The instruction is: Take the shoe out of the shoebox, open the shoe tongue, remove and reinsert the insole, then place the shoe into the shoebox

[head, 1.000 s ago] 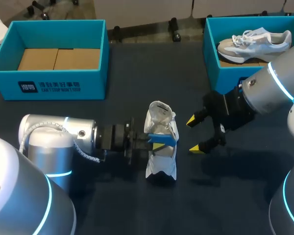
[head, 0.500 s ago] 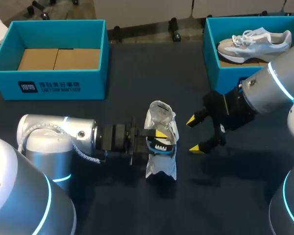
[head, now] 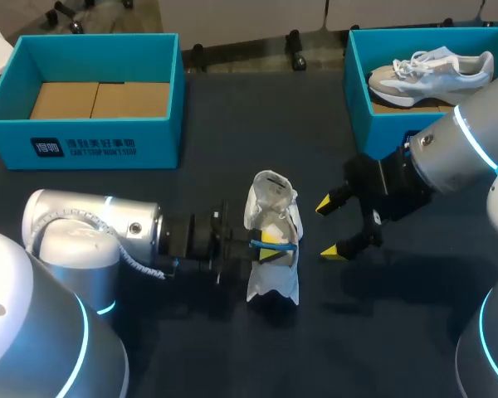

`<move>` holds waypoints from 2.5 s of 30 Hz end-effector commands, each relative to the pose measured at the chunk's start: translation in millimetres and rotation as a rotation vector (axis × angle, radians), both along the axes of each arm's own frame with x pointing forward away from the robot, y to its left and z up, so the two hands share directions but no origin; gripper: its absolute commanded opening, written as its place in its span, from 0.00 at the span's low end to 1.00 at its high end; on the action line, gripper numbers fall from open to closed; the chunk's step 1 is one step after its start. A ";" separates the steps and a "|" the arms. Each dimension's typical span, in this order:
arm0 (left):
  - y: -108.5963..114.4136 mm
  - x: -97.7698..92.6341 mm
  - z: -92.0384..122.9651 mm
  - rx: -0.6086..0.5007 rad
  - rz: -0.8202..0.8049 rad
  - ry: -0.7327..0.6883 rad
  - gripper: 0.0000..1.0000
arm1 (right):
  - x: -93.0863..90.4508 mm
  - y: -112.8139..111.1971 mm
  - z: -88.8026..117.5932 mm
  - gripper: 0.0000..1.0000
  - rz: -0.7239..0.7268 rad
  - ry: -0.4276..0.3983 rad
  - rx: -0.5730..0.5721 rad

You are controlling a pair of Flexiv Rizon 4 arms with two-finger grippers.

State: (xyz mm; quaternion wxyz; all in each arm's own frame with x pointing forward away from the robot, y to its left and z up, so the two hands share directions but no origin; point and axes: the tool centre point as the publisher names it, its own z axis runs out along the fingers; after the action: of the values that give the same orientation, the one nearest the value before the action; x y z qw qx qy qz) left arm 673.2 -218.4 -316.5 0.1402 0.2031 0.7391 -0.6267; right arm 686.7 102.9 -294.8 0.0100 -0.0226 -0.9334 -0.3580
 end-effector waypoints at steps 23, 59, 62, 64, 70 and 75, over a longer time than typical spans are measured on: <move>2.7 9.6 -5.5 0.024 0.021 -0.037 0.33 | -0.2 1.5 -1.0 1.00 -0.002 -0.001 -0.003; -4.7 28.7 -26.4 0.137 0.024 -0.153 0.00 | -0.2 1.5 -1.0 1.00 -0.002 -0.001 -0.003; -2.9 25.3 -20.2 0.119 0.033 -0.149 0.22 | -0.2 1.5 -1.0 1.00 -0.002 -0.001 -0.003; -0.4 22.7 -16.4 0.111 0.035 -0.150 0.35 | -0.2 1.5 -1.0 1.00 -0.002 -0.001 -0.003; 8.7 13.2 -3.8 0.102 0.031 -0.154 0.28 | -0.2 1.5 -1.0 1.00 -0.002 -0.001 -0.003; 15.2 9.8 1.3 0.106 0.031 -0.159 0.11 | -0.2 1.5 -1.0 1.00 -0.002 -0.001 -0.003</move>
State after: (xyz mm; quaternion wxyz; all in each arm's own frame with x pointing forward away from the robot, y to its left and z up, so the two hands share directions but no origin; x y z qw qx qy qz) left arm 689.6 -213.6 -321.6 0.1974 0.2479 0.7590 -0.5688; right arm 686.7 102.9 -294.8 0.0100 -0.0226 -0.9334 -0.3580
